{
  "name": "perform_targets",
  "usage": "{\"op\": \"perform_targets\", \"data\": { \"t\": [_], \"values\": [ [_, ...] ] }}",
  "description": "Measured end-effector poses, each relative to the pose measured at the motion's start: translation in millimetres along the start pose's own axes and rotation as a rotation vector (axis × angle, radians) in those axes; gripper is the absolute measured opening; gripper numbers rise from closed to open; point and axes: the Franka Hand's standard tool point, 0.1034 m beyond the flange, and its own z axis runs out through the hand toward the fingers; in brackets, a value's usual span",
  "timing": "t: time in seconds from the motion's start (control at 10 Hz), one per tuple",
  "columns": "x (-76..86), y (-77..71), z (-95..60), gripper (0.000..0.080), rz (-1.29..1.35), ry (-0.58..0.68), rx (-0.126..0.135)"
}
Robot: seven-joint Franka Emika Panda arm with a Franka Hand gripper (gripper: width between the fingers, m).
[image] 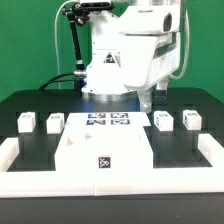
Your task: Assemble square table
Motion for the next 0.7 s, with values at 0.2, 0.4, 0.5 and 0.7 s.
{"op": "perform_targets", "data": {
  "t": [0.2,0.4,0.5,0.7],
  "values": [
    [-14.7,-7.3,6.9,0.0649,-0.061,-0.027,0.017],
    [-14.2,-6.6,7.5,0.0649,-0.057,-0.027,0.017],
    [-14.5,-6.7,7.9,0.0649,-0.056,-0.027,0.017],
    [-23.3,-3.5,12.7,0.0649,-0.151,-0.011,-0.009]
  ]
}}
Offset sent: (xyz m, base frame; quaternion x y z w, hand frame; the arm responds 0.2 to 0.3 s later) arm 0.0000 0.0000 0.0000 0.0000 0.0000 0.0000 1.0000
